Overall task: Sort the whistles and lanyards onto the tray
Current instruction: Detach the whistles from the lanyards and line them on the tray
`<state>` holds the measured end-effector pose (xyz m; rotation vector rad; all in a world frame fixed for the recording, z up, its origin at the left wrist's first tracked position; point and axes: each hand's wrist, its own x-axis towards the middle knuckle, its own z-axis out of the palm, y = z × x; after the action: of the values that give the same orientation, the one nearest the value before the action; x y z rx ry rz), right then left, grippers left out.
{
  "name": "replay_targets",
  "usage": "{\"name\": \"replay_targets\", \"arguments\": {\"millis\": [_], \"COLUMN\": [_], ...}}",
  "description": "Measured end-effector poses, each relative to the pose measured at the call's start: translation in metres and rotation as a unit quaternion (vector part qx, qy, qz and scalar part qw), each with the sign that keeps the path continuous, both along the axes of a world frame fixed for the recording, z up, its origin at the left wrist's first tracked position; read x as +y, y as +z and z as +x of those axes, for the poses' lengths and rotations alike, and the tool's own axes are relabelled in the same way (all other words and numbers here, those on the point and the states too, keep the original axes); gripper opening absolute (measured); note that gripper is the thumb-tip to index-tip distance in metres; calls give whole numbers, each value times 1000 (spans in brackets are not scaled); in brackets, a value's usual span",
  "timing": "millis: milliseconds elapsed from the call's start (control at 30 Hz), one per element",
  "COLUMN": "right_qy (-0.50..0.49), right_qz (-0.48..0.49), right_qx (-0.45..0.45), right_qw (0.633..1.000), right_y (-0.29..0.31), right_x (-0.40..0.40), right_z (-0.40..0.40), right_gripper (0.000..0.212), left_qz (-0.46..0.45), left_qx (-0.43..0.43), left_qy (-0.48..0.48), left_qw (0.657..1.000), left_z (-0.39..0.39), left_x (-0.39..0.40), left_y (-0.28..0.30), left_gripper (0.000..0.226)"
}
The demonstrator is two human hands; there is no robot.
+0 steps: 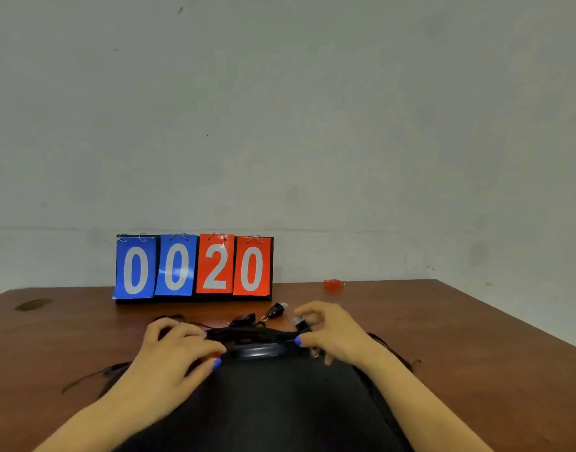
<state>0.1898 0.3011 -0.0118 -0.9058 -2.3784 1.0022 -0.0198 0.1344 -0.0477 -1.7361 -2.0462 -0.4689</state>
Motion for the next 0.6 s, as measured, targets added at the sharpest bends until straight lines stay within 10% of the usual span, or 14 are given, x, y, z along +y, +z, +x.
{"name": "replay_targets", "arguments": {"millis": [267,600], "right_qy": [56,13], "right_qz": [-23,60], "right_qx": [-167,-129], "right_qw": [984,990], "right_y": [-12,-20], "right_x": [-27,-37], "right_z": [-73,-51], "right_gripper": [54,42], "left_qz": [-70,16], "left_qx": [121,95], "left_qy": [-94,9], "left_qw": [986,995], "left_z": [7,-15], "left_x": [-10,-34], "left_y": [0,20], "left_gripper": [28,18]}}
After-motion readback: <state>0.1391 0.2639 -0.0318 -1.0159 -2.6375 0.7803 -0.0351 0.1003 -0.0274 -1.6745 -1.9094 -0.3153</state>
